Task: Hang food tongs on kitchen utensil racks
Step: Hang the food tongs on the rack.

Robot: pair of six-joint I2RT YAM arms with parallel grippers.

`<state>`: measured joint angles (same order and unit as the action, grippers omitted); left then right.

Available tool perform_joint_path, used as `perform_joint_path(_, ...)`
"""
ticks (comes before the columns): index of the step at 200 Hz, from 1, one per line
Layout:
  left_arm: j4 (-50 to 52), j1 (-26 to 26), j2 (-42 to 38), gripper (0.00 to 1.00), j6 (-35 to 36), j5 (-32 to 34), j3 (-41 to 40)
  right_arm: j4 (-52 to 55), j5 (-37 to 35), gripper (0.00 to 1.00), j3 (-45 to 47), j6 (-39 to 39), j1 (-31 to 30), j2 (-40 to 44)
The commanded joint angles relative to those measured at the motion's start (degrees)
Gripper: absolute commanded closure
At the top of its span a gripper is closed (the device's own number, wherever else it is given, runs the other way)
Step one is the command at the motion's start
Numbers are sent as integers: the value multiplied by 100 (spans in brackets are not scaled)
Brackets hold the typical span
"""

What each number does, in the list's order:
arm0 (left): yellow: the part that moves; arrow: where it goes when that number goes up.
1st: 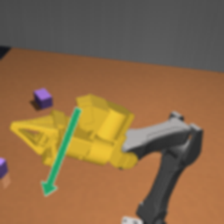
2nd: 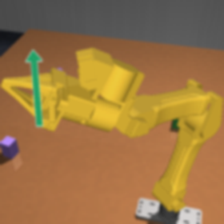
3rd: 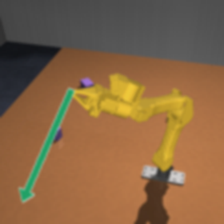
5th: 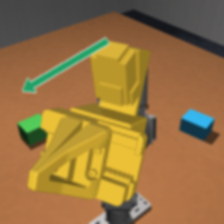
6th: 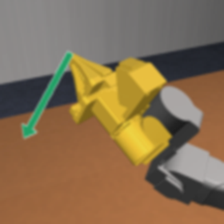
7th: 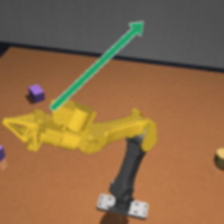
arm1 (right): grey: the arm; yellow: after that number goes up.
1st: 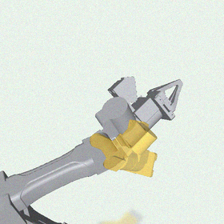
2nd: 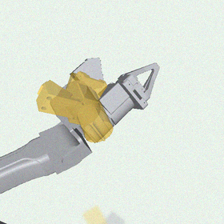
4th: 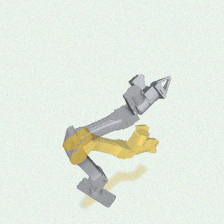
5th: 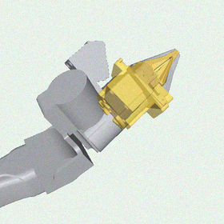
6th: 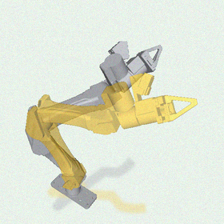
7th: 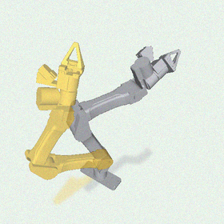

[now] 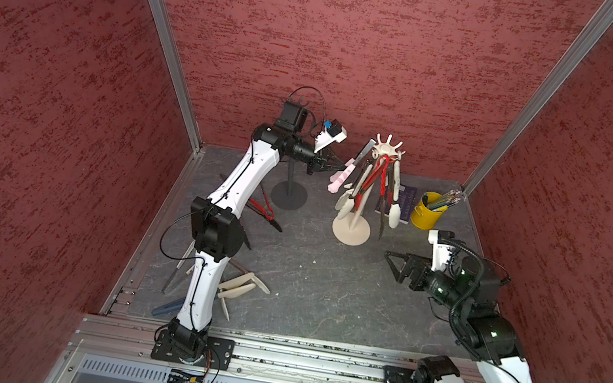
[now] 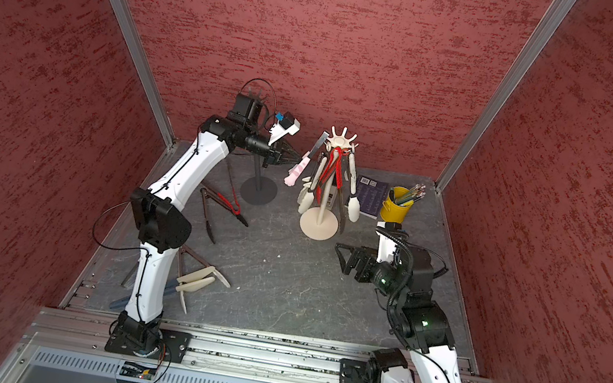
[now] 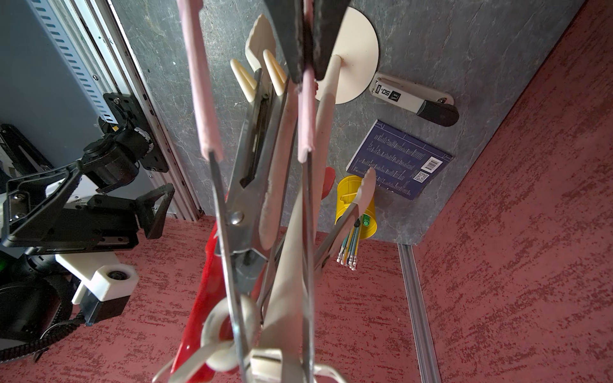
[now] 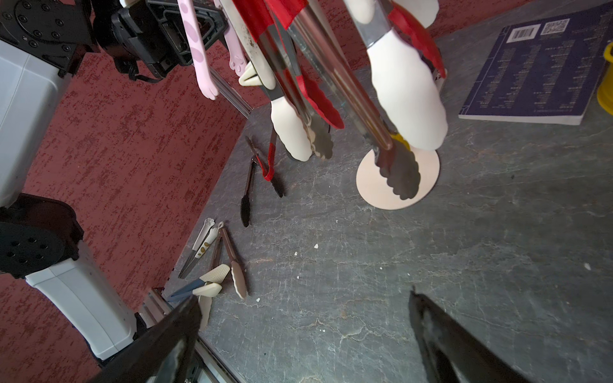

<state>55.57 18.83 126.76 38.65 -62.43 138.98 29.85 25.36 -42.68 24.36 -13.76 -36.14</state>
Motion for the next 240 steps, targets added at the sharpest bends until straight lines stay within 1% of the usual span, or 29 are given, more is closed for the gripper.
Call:
perform_joint_path(1,142,49,-20,100,173,-6,-55,39,69,1,31,-55,21,79)
perform_joint_path(55,330,86,-55,100,347,84,-191,65,32,1,57,-28,16,160)
perform_joint_path(120,377,81,-56,100,397,181,-218,91,4,1,39,-10,21,186)
perform_joint_path(137,268,111,-72,100,353,347,-271,83,11,1,32,-12,22,186)
perform_joint_path(143,236,120,-88,96,351,396,-299,75,-1,1,31,-6,21,186)
perform_joint_path(155,150,134,-107,77,298,501,-331,65,-2,1,29,-1,18,186)
perform_joint_path(170,51,146,-140,59,264,606,-353,59,-22,1,21,6,18,178)
perform_joint_path(195,-366,110,-257,36,-3,671,-498,47,-40,1,16,18,21,178)
perform_joint_path(199,-494,95,-300,27,-70,662,-581,40,-46,1,6,25,21,178)
perform_joint_path(204,-685,79,-377,20,-158,643,-700,47,-54,1,11,25,26,178)
perform_joint_path(215,-1199,22,-589,12,-402,579,-1076,56,-72,1,4,20,20,178)
perform_joint_path(225,-1869,-36,-856,1,-723,536,-1553,56,-93,1,4,33,20,178)
perform_joint_path(240,-3103,-160,-1336,0,-1313,459,-2471,50,-126,1,8,60,20,189)
